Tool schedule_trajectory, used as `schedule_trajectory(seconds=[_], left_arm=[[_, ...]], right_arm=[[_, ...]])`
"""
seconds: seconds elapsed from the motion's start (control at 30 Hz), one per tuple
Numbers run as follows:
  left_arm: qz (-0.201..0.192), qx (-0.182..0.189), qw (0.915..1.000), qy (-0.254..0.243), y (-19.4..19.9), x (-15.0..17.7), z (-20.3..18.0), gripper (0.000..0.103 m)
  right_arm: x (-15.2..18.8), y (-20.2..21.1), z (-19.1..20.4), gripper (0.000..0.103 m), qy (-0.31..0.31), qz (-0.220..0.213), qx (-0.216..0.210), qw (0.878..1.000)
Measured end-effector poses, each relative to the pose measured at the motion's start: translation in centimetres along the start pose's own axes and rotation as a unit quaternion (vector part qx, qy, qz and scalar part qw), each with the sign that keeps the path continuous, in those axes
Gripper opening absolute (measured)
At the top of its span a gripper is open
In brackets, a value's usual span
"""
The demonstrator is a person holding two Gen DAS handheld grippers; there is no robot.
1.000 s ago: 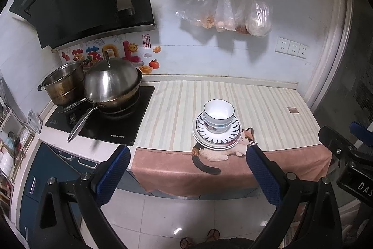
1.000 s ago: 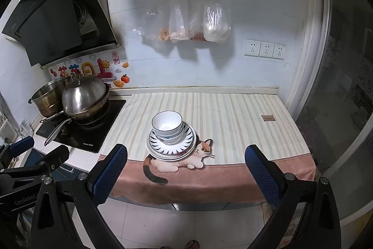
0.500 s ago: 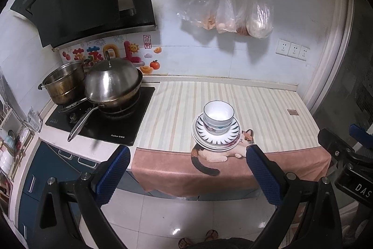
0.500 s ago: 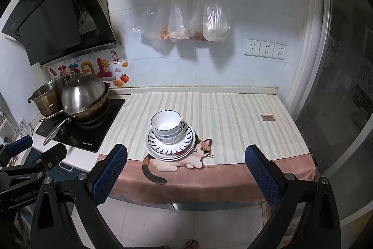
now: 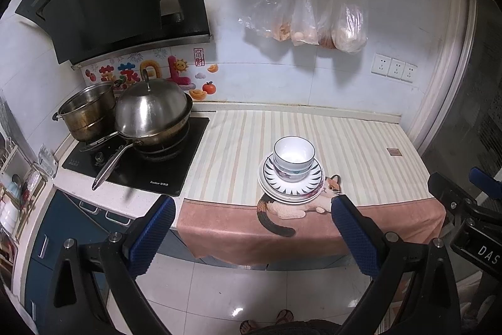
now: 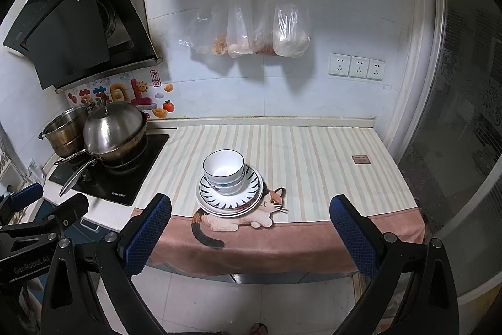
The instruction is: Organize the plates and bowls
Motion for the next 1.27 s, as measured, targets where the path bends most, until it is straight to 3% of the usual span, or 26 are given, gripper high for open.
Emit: schedule_trajectory(seconds=[1.27], left_arm=[[-0.006, -0.010, 0.9999, 0.011, 1.0, -0.1, -1.3, 0.102]], right_arm=[[0.0, 0.2, -0.6, 0.103, -0.001, 0.003, -0.002, 1.000]])
Point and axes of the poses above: each gripper's, at about its wrist camera, not at the fingertips, and y roughly against the way its jaws point, z to its left, x to its underside, the point moved 3 cm from there along -y, roughly the way its jaws point, and after that the axes turned 7 degrees about z, right-handed, at the moved point
